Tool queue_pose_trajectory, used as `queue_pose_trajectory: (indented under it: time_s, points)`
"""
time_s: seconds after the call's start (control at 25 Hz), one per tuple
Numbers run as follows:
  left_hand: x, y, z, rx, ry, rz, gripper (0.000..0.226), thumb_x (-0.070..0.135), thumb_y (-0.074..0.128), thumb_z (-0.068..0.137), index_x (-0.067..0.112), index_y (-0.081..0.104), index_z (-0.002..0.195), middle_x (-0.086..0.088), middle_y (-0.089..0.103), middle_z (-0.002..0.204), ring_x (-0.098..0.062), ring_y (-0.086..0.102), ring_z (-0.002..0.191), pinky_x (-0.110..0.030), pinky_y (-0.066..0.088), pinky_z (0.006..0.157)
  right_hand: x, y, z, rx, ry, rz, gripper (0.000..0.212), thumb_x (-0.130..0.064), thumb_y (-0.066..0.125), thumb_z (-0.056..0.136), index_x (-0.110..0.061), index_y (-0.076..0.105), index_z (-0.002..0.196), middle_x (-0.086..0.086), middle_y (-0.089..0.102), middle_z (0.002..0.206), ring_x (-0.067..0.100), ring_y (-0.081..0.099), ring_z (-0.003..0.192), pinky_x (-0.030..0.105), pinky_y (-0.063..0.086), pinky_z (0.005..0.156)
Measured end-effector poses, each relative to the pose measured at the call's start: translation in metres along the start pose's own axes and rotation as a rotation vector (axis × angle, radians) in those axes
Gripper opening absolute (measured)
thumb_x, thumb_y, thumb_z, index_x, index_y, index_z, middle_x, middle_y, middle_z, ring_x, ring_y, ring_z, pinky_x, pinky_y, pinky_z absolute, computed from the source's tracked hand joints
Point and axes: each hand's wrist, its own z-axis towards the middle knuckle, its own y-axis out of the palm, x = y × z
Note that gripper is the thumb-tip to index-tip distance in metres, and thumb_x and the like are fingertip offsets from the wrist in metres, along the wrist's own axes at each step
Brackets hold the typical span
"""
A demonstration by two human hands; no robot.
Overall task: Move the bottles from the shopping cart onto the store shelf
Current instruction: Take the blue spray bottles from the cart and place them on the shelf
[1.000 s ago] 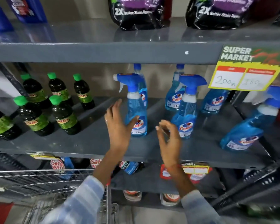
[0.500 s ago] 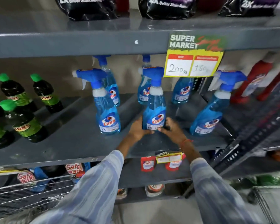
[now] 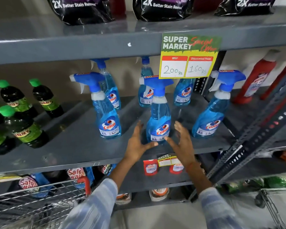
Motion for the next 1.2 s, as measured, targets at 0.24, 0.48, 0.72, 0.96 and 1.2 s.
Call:
queue_pose_trajectory:
  time_s: [0.24, 0.48, 0.72, 0.96, 1.2]
  points:
    - [-0.033, -0.073, -0.034, 0.846, 0.049, 0.148, 0.088, 0.036, 0.083, 0.056, 0.009, 0.039, 0.127, -0.013, 0.046, 0.126, -0.025, 0.041, 0.117, -0.033, 0.027, 0.106, -0.053, 0.095, -0.076, -0.121, -0.260, 0.023, 0.018, -0.026, 0.056, 0.086, -0.022, 0.056, 0.104, 0.001, 0.056, 0.100, 0.001, 0.054, 0.092, 0.015, 0.045, 0.086]
    - [-0.062, -0.134, 0.029, 0.190, -0.096, 0.086, 0.118, 0.065, 0.081, 0.033, 0.002, 0.044, 0.126, -0.015, 0.059, 0.124, -0.014, 0.057, 0.106, -0.036, 0.050, 0.097, -0.058, 0.165, 0.024, -0.477, 0.063, 0.028, 0.057, -0.012, 0.063, 0.082, -0.005, 0.035, 0.132, 0.017, 0.049, 0.136, 0.029, 0.048, 0.124, 0.035, 0.037, 0.106]
    - [-0.082, -0.135, -0.004, 0.067, -0.080, 0.084, 0.067, 0.031, 0.082, 0.058, 0.009, 0.056, 0.116, -0.007, 0.068, 0.113, 0.009, 0.062, 0.088, -0.012, 0.051, 0.085, -0.043, 0.147, 0.010, -0.615, 0.075, 0.061, 0.045, -0.013, 0.066, 0.081, -0.012, 0.045, 0.120, -0.001, 0.056, 0.117, 0.011, 0.052, 0.108, 0.007, 0.043, 0.082]
    - [-0.086, -0.133, -0.011, 0.030, -0.064, 0.021, 0.050, 0.015, 0.080, 0.066, 0.010, 0.060, 0.111, -0.006, 0.068, 0.112, -0.019, 0.064, 0.104, -0.037, 0.049, 0.099, -0.031, 0.142, -0.004, -0.581, 0.016, -0.015, 0.047, -0.027, 0.067, 0.077, -0.017, 0.045, 0.117, 0.006, 0.062, 0.121, 0.020, 0.058, 0.112, 0.043, 0.046, 0.101]
    - [-0.087, -0.138, -0.010, -0.008, -0.070, -0.019, 0.053, 0.024, 0.083, 0.059, 0.015, 0.063, 0.107, -0.006, 0.069, 0.113, -0.018, 0.065, 0.106, -0.040, 0.049, 0.101, -0.030, 0.143, -0.008, -0.561, 0.014, -0.024, 0.055, -0.045, 0.066, 0.070, -0.024, 0.045, 0.116, 0.003, 0.062, 0.123, 0.017, 0.058, 0.113, 0.049, 0.046, 0.101]
